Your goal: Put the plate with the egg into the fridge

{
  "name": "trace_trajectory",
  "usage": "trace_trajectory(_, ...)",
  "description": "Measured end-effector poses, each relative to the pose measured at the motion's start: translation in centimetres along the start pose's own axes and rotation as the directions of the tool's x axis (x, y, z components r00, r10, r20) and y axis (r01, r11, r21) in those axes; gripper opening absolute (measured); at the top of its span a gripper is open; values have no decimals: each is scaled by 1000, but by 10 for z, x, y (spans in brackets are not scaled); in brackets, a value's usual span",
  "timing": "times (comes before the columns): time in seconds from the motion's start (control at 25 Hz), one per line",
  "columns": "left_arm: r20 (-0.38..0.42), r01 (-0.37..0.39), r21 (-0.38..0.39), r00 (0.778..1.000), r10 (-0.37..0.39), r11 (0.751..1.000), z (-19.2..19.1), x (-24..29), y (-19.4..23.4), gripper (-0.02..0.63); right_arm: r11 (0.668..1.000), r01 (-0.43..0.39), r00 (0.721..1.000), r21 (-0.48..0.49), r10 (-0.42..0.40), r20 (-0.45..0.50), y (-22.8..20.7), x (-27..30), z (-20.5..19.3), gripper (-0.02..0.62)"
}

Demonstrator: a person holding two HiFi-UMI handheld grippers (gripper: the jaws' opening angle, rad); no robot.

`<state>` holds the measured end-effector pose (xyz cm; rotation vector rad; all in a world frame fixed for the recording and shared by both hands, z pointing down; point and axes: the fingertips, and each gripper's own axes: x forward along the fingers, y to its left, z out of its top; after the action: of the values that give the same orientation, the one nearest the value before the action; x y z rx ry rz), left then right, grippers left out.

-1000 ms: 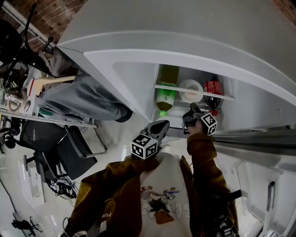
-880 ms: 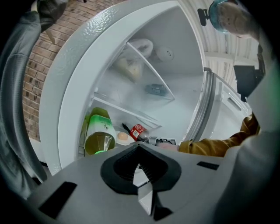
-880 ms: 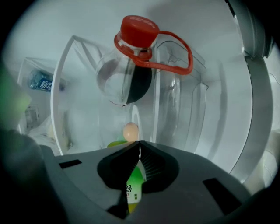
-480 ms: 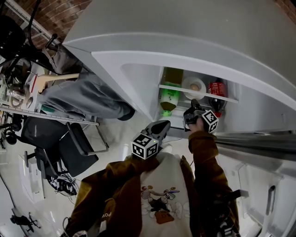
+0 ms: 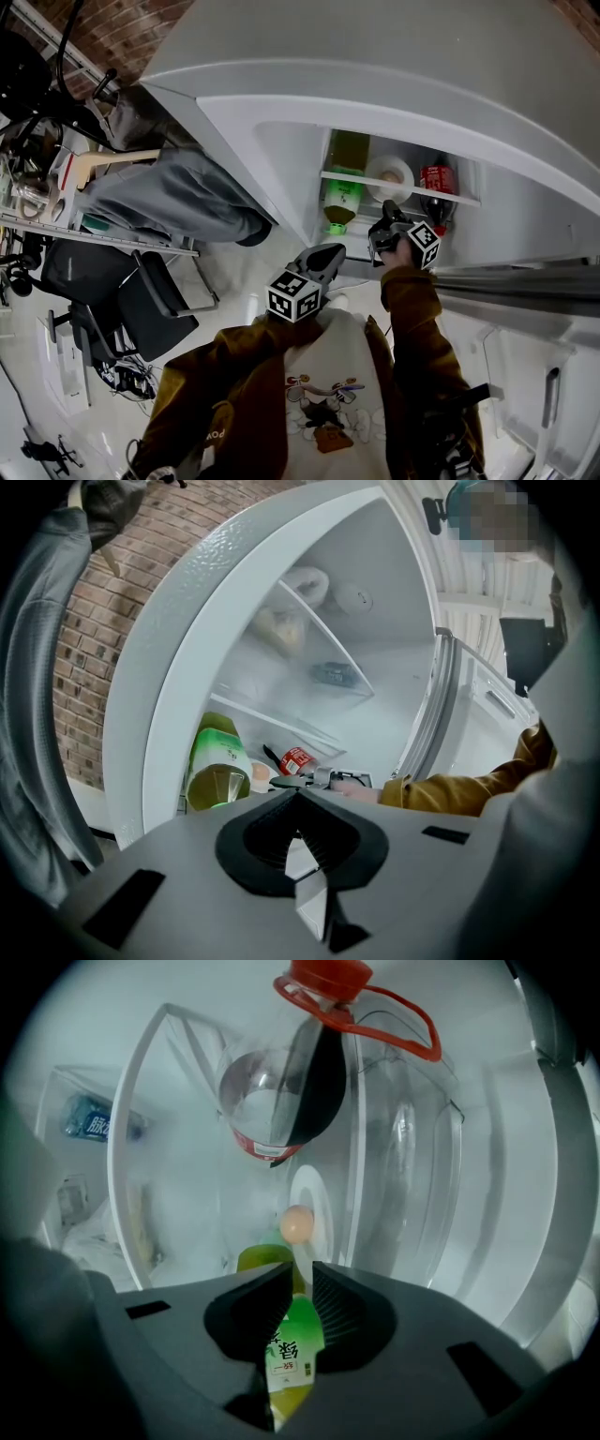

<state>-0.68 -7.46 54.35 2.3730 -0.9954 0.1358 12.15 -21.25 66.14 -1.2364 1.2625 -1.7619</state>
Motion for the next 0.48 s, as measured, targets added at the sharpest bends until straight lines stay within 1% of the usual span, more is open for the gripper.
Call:
trace_trajectory(0.28, -1, 23, 4, 1000, -23, 1000, -2, 3, -8, 6, 999, -38, 999, -36, 39, 5, 7, -16, 5, 48)
trace_trajectory(0.48, 0, 34, 6, 999, -34, 999, -4, 5, -14, 6, 993, -84, 996, -82, 86, 22, 16, -32, 10, 48)
